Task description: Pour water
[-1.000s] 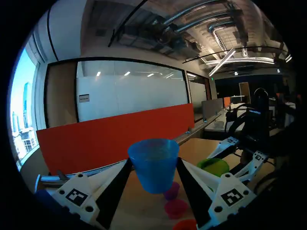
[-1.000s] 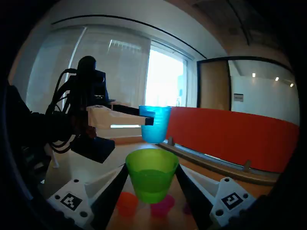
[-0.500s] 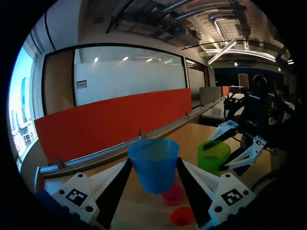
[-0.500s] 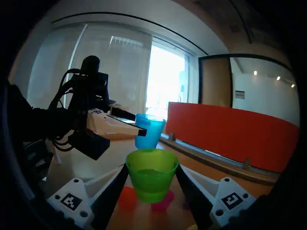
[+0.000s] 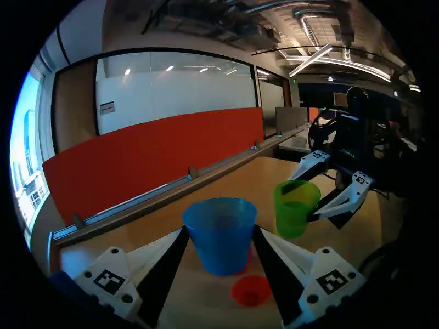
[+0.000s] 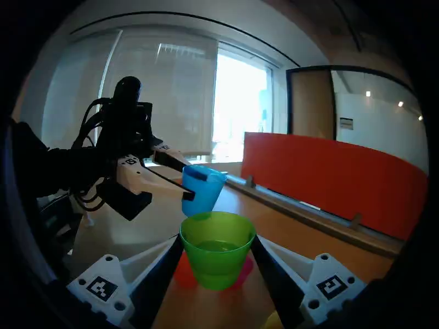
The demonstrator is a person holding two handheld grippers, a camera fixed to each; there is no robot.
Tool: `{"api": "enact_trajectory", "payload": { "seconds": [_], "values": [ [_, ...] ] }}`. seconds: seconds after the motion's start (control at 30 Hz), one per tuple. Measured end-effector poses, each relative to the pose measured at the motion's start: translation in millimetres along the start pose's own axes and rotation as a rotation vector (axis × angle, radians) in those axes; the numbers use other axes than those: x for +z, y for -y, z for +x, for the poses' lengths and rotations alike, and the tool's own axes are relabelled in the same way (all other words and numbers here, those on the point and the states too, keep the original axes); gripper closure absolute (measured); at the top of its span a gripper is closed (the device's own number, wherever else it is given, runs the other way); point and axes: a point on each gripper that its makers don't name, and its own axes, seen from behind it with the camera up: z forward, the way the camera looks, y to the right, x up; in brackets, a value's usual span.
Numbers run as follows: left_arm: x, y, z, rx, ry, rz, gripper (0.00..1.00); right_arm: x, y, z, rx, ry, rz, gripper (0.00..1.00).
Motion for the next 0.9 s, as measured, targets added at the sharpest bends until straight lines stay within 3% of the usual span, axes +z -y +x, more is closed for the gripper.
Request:
{"api": "enact_trajectory", "payload": {
  "seconds": [0.47, 0.9],
  "values": [
    [-3.8, -32.0, -30.1, 0.032, 0.082, -0.068, 0.15, -10.0, 5.6, -26.4, 0.002, 0.064, 0.03, 0.09],
    [-18.4, -66.1, -57.5, 0.053, 0.149, -0.148, 0.15, -18.0, 12.4, -50.1, -0.009, 0.126, 0.056, 0.1]
  ]
}}
